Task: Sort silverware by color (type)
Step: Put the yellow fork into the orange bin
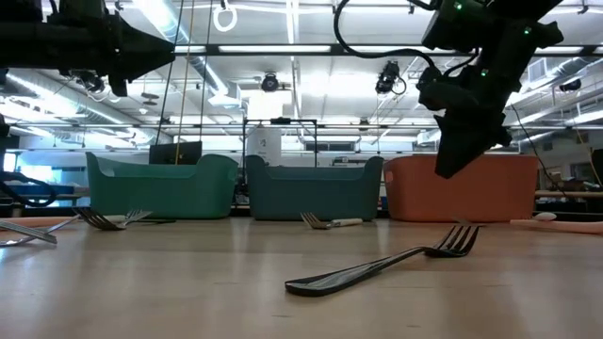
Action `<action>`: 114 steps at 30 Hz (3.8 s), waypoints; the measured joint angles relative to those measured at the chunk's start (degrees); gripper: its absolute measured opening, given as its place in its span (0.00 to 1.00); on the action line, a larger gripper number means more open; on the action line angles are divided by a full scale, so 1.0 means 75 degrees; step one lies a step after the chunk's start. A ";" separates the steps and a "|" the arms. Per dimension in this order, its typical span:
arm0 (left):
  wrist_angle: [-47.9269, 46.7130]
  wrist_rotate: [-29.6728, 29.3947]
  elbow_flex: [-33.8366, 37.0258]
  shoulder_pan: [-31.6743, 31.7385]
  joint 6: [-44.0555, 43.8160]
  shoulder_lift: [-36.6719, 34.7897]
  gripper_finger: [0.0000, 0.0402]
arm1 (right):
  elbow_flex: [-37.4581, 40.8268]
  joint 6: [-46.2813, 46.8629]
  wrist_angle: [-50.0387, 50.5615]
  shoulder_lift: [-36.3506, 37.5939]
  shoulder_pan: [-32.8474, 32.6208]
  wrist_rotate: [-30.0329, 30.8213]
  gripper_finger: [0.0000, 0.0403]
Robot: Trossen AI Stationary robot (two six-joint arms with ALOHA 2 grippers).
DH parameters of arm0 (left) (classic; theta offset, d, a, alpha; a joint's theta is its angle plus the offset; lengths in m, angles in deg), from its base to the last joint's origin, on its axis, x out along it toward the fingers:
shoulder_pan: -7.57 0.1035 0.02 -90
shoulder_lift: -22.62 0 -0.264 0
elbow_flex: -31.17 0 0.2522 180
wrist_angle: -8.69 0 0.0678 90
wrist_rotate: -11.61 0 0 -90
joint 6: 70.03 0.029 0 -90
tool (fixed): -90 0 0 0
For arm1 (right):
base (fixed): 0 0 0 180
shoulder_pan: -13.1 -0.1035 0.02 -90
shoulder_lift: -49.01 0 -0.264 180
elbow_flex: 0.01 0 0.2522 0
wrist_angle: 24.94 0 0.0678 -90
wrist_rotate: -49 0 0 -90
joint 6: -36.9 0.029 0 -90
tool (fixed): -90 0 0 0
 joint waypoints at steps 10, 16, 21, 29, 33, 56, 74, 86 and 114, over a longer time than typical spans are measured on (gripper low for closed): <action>0.0014 0.0000 0.0000 0.0000 0.0008 -0.0003 0.29 | 0.0000 -0.0317 0.0794 0.0000 0.0012 0.0057 0.30; 0.0079 0.0000 0.0000 0.0000 0.0008 -0.0003 0.29 | 0.0000 -0.0312 0.1375 0.0000 0.0114 0.0047 0.37; 0.0205 0.0000 0.0000 0.0000 0.0008 -0.0003 0.29 | 0.0358 0.0244 0.1615 0.0003 0.0475 -0.0105 0.39; 0.0405 0.0000 0.0000 0.0000 0.0088 -0.0003 0.29 | 0.1048 0.0489 0.1250 0.0000 0.0996 -0.0166 0.39; 0.0448 -0.0003 0.0000 0.0000 0.0420 -0.0003 0.29 | 0.1332 0.0487 0.0982 0.0000 0.1099 -0.0175 0.39; 0.0513 -0.0006 0.0003 0.0000 0.0536 -0.0003 0.29 | 0.1684 0.0363 0.0217 -0.0347 0.1122 -0.0037 0.05; 0.0469 -0.0006 0.0003 0.0000 0.0548 -0.0003 0.29 | 0.0357 -0.0218 0.0097 -0.0376 0.1049 -0.0041 0.05; 0.0361 -0.0006 0.0009 0.0000 0.0536 -0.0003 0.29 | -0.1551 -0.2091 0.0600 -0.0371 0.1146 0.0873 0.05; 0.0329 -0.0006 0.0009 0.0000 0.0539 -0.0003 0.29 | -0.2570 -0.6462 0.1387 -0.0370 0.4740 0.2529 0.19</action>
